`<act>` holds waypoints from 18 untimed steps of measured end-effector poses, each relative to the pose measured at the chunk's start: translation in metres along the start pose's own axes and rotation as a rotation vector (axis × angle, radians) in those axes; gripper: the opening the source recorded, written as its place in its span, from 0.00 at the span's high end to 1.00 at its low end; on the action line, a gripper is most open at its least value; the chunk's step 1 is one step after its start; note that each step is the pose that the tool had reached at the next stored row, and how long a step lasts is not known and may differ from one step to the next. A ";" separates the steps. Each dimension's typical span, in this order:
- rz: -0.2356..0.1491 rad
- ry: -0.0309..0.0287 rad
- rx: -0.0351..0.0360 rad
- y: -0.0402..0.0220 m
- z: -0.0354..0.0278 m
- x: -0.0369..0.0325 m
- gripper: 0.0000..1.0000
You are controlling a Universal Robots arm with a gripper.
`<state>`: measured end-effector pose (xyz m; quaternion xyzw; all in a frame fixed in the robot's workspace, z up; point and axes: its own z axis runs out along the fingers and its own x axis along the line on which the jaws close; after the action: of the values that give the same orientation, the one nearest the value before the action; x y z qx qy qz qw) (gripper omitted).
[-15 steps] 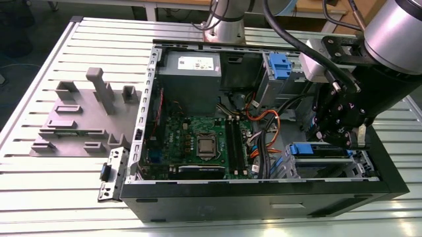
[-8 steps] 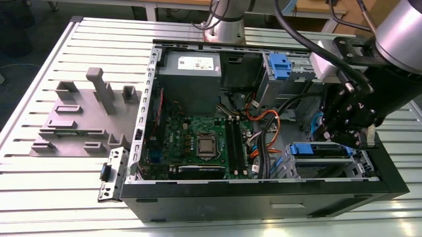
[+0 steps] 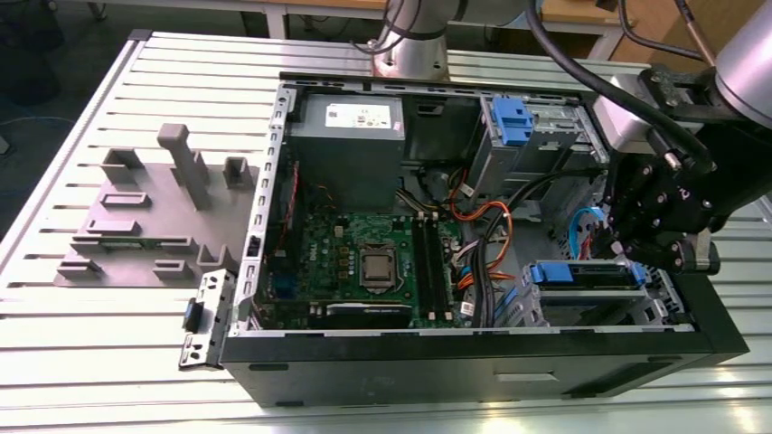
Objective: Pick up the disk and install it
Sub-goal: 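Insert the first disk wire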
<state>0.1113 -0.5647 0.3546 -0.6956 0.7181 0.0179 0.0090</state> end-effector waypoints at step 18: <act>0.000 0.0000 0.0000 0.0000 -0.0119 -0.0005 0.89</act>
<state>0.1115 -0.5647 0.3664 -0.6957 0.7181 0.0179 0.0090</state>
